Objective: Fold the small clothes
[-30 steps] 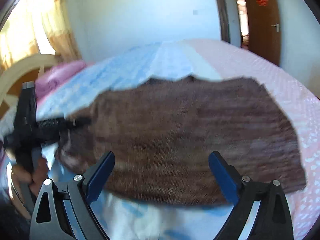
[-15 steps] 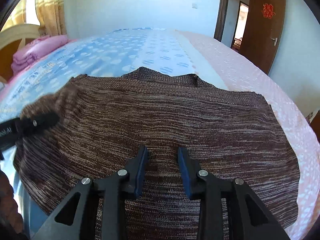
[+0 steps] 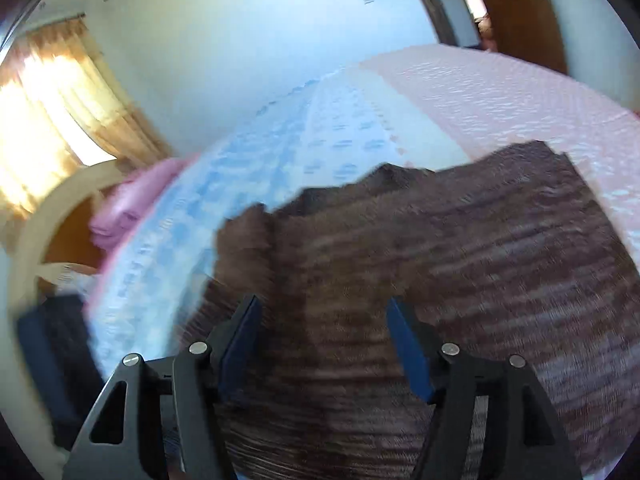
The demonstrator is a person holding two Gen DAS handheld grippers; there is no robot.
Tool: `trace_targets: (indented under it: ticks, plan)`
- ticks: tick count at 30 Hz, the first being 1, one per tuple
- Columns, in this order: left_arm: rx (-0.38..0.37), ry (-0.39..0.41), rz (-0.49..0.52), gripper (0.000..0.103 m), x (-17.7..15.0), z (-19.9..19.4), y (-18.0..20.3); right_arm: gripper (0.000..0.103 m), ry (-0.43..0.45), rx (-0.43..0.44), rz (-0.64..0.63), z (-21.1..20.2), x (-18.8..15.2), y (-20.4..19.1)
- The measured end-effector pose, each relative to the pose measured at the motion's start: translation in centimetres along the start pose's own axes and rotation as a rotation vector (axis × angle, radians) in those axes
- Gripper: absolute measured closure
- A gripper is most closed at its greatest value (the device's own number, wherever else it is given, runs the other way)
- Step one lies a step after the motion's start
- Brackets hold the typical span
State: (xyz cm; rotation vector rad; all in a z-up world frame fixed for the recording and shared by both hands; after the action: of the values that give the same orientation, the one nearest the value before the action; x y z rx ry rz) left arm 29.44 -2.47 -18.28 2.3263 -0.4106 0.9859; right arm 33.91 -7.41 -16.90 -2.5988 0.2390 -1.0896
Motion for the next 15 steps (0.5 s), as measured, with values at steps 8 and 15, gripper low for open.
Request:
trace_targets:
  ticks: [8, 15]
  plan:
    - [-0.048, 0.036, -0.060, 0.081, 0.0, -0.3, -0.3, 0.037, -0.081, 0.035, -0.294, 2.9, 1.5, -6.5]
    - [-0.082, 0.067, -0.020, 0.070, -0.2, -1.0, 0.9, 0.037, -0.229, 0.058, -0.603, 6.7, 0.3, -10.6]
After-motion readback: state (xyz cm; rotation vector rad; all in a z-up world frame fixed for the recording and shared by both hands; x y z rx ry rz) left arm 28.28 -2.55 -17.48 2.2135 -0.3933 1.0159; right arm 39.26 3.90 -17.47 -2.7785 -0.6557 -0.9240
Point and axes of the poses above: each gripper's, at about its wrist camera, not at the fingertips, and z roughly the way its jaws point, y to its right, x to its top, the point moved 9 cm from there along z, roughly the way its jaws point, and after that the axes turned 9 degrees about -x, right-handed, at the moved point
